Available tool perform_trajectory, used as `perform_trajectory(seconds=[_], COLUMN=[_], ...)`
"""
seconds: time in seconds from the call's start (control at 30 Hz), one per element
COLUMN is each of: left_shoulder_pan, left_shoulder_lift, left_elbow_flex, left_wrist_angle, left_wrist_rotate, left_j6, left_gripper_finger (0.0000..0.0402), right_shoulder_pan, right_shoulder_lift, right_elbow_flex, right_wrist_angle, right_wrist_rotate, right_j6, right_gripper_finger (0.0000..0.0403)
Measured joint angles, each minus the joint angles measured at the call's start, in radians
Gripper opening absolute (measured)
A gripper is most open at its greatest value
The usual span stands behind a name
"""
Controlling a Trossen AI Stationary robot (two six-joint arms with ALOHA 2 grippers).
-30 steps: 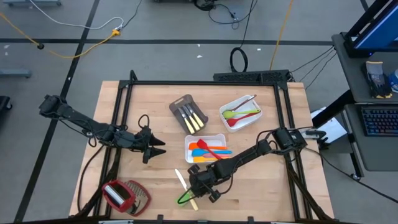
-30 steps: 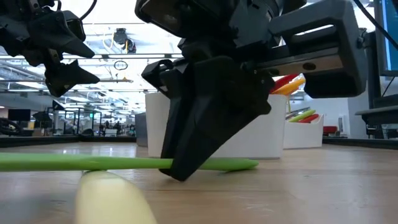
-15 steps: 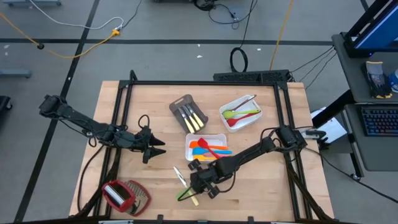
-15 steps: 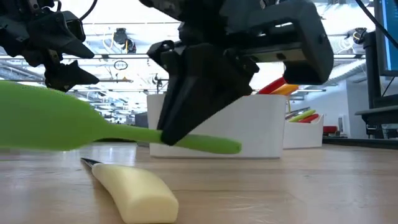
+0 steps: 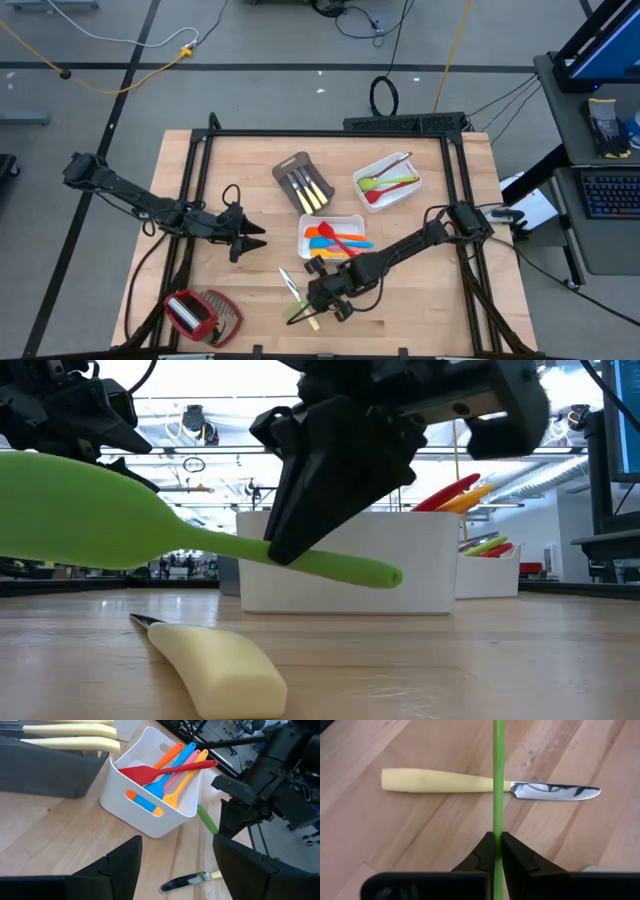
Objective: Pick & Place Kitchen Items
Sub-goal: Put the green spatula into bottom white bin
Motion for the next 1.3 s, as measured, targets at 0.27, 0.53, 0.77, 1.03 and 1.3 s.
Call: perform_trajectory(seconds=[0.27, 0.53, 0.77, 1.03, 1.3], left_shoulder_pan=[0.0, 0.0, 0.0, -0.001, -0.001], left_shoulder_lift=[0.0, 0.0, 0.0, 0.0, 0.0], left_elbow_flex=[0.0, 0.0, 0.0, 0.0, 0.0], left_wrist_angle=[0.0, -0.003, -0.005, -0.005, -0.007], left_wrist_rotate=[0.0, 0.0, 0.0, 0.002, 0.002], left_j6=[-0.021, -0.054, -0.094, -0.185, -0.135], left_gripper_finger=[0.025, 0.025, 0.025, 0.025, 0.025], right_shoulder_pan=[0.016, 0.019, 0.048, 0.09, 0.137], right_shoulder_lift=[0.0, 0.0, 0.0, 0.0, -0.004], right_elbow_flex=[0.0, 0.0, 0.0, 0.0, 0.0], right_wrist_angle=[0.005, 0.033, 0.047, 0.05, 0.029], right_wrist_rotate=[0.026, 0.025, 0.051, 0.051, 0.049], right_j6=[-0.038, -0.076, -0.107, 0.017, 0.245], right_gripper_finger=[0.001, 0.001, 0.001, 0.001, 0.001])
